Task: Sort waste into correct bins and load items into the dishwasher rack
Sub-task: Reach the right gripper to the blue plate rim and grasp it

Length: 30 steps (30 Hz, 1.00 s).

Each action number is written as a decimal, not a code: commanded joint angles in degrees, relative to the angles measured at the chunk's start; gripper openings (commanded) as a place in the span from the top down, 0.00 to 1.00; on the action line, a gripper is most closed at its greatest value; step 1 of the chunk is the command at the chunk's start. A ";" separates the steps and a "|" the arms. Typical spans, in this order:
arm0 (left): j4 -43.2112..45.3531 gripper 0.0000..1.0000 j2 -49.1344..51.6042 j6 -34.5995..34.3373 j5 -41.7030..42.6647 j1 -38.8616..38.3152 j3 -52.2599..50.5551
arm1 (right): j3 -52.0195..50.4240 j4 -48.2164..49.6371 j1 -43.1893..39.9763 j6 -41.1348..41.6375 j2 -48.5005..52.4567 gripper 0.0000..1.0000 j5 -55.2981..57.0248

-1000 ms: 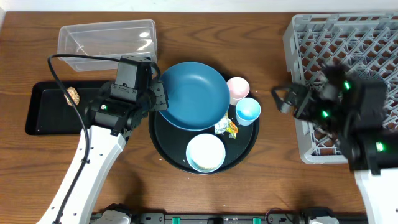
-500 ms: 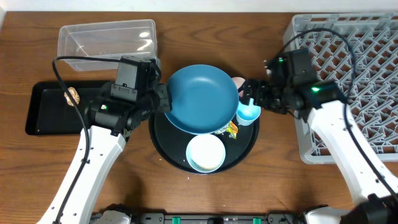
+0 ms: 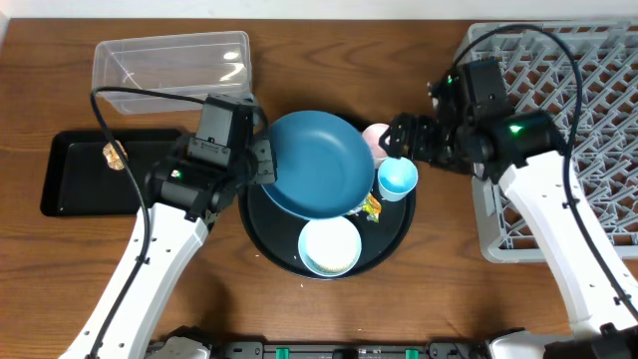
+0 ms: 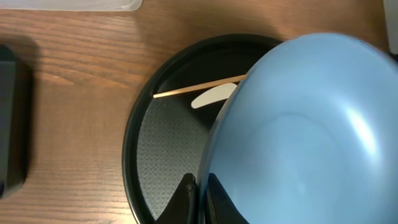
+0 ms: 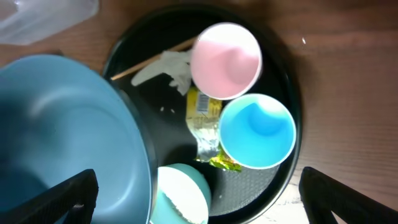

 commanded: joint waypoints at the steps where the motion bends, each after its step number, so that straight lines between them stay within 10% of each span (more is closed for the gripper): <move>1: 0.11 0.94 -0.72 -0.98 -1.05 -0.17 0.35 | 2.05 -0.98 1.20 -1.18 -0.90 0.01 1.09; 18: 0.87 0.94 -0.74 -2.67 8.04 -0.20 0.35 | 1.92 -0.83 7.13 -1.14 7.61 0.24 0.31; 30: 0.94 0.94 -0.74 -2.62 8.00 -0.20 0.35 | 1.95 -0.79 7.17 -1.14 8.59 0.66 2.08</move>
